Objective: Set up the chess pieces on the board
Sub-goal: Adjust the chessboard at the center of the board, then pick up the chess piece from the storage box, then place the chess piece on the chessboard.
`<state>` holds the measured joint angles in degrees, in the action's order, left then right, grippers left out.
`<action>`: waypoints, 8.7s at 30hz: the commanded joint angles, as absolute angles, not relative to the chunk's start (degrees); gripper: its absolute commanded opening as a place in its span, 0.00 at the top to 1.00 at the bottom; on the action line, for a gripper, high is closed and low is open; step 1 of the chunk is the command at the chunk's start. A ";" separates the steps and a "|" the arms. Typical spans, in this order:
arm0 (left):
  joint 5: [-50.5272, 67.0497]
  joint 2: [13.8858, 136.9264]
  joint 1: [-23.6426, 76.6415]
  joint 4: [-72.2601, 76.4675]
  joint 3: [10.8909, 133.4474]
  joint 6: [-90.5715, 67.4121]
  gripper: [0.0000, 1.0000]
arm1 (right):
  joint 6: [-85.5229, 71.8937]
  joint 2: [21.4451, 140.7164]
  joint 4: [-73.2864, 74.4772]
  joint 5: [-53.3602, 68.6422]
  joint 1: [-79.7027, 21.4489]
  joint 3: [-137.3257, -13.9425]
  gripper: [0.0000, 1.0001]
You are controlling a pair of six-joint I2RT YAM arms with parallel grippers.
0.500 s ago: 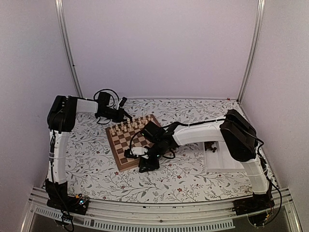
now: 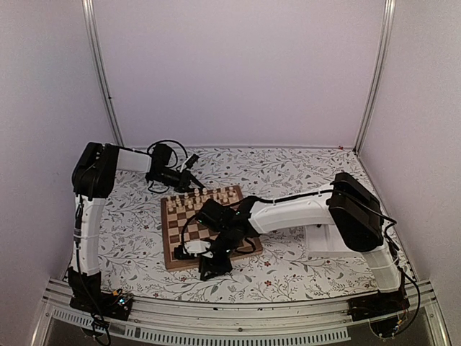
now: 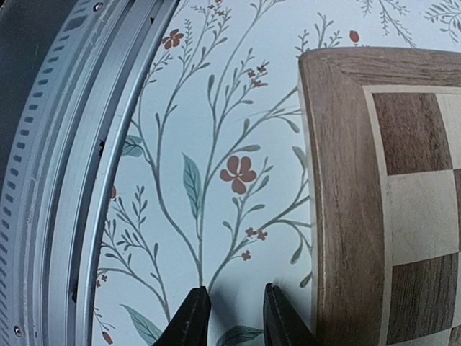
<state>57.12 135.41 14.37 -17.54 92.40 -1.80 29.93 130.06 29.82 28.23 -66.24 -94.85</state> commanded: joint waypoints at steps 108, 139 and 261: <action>35.35 100.66 51.76 7.92 72.66 0.34 0.43 | 42.95 76.85 53.60 39.36 -21.26 -66.81 0.94; -2.47 103.76 69.31 7.54 73.07 35.58 0.58 | 45.89 83.23 62.78 45.56 -31.34 -73.92 0.94; -33.01 65.30 38.41 21.72 49.37 7.19 0.20 | 37.62 122.74 54.14 22.29 -59.89 -105.34 0.95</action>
<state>-32.80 66.17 38.83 20.32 49.95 6.48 37.41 121.01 53.43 23.81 -58.83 -104.29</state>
